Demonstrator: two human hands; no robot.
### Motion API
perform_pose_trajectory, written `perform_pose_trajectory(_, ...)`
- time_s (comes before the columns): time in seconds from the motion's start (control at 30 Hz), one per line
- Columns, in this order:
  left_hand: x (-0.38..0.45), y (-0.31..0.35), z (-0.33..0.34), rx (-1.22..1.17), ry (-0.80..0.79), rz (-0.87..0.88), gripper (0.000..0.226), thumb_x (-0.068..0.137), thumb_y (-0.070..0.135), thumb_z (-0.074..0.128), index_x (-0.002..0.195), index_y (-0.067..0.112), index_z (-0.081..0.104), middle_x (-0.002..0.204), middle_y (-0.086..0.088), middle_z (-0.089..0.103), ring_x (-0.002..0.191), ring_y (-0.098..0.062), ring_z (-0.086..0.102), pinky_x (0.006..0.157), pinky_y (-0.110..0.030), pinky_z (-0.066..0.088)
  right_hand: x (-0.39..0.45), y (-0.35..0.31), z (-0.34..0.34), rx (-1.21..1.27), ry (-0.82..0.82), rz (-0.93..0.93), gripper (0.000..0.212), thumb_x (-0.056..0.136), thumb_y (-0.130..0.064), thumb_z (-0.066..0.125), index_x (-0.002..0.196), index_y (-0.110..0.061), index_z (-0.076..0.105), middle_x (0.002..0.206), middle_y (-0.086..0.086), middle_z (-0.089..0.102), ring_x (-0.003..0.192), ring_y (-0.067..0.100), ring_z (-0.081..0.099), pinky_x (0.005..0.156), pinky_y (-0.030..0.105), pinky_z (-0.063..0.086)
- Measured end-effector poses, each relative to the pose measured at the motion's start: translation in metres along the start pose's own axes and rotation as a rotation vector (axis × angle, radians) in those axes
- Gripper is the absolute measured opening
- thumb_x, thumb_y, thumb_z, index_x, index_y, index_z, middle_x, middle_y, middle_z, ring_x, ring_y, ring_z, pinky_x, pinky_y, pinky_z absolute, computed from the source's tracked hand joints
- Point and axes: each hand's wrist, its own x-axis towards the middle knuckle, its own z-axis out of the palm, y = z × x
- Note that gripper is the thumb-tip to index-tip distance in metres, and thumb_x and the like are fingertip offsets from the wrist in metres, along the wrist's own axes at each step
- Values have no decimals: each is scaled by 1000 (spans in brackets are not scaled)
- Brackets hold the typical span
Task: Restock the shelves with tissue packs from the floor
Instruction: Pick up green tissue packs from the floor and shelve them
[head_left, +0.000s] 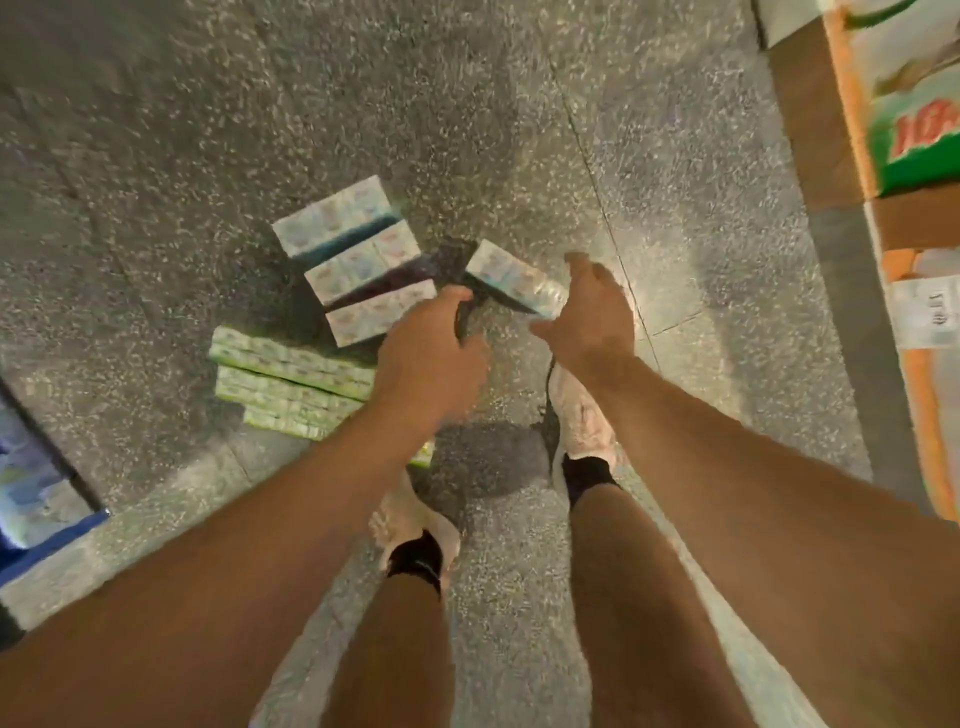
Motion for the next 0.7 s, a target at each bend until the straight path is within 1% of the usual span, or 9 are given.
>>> perform_pose_trajectory(0.13, 60, -28, 49, -47, 4, -49, 48, 92, 33, 59, 138, 28, 47, 130, -1, 60, 114, -23, 58, 98, -41, 47, 76, 30, 59, -146, -93, -16, 92, 70, -28, 86, 141, -24, 27, 126, 8, 52, 113, 31, 53, 78, 37, 48)
perform_pose_trajectory(0.2, 71, -39, 63, -92, 17, -82, 48, 91, 32, 60, 137, 28, 48, 129, -1, 61, 113, -23, 58, 99, -41, 46, 94, 39, 81, -211, -119, -10, 93, 73, -22, 83, 143, -27, 23, 122, 7, 55, 108, 31, 56, 72, 34, 44)
perform_pose_trajectory(0.27, 71, -47, 69, -125, 22, -98, 47, 90, 32, 61, 136, 28, 50, 127, -1, 61, 112, -22, 59, 99, -41, 47, 101, 42, 94, -245, -102, -9, 78, 79, -14, 75, 141, -26, 29, 115, 8, 60, 98, 28, 58, 68, 30, 43)
perform_pose_trajectory(0.33, 63, -50, 66, -138, 18, -92, 46, 91, 32, 60, 136, 27, 50, 127, 0, 61, 109, -21, 58, 96, -40, 48, 94, 35, 94, -223, -67, -32, 60, 83, -20, 71, 134, -21, 39, 110, 8, 64, 83, 24, 53, 58, 21, 37)
perform_pose_trajectory(0.37, 59, -49, 60, -149, 17, -96, 46, 91, 31, 61, 135, 28, 50, 127, 1, 61, 109, -20, 59, 95, -38, 49, 85, 28, 88, -196, -55, -48, 56, 84, -28, 71, 132, -20, 43, 108, 7, 66, 79, 21, 50, 51, 18, 31)
perform_pose_trajectory(0.43, 51, -45, 37, -185, 39, -125, 44, 91, 31, 62, 134, 30, 52, 125, 3, 60, 109, -18, 58, 92, -35, 49, 63, 7, 63, -113, -23, -90, 55, 84, -39, 70, 131, -22, 47, 110, 5, 68, 75, 18, 49, 45, 15, 23)
perform_pose_trajectory(0.53, 41, -30, -17, -251, 128, -151, 38, 94, 32, 59, 132, 33, 51, 121, 6, 59, 110, -16, 57, 87, -30, 45, 16, -35, 10, 76, 57, -177, 54, 81, -36, 71, 129, -26, 50, 113, 1, 69, 64, 11, 55, 41, 10, 30)
perform_pose_trajectory(0.6, 29, -17, -59, -288, 199, -129, 39, 95, 36, 56, 134, 33, 50, 127, 2, 59, 111, -19, 57, 91, -34, 47, -18, -63, -35, 152, 38, -283, 50, 80, -31, 74, 126, -27, 55, 112, 1, 70, 66, 11, 59, 45, 9, 37)
perform_pose_trajectory(0.7, -5, -5, -125, -308, 316, -78, 41, 95, 43, 53, 134, 29, 51, 119, -3, 61, 103, -22, 59, 87, -35, 47, -72, -109, -102, 282, -29, -387, 48, 78, -26, 79, 123, -26, 62, 106, -5, 64, 82, 13, 59, 60, 11, 47)
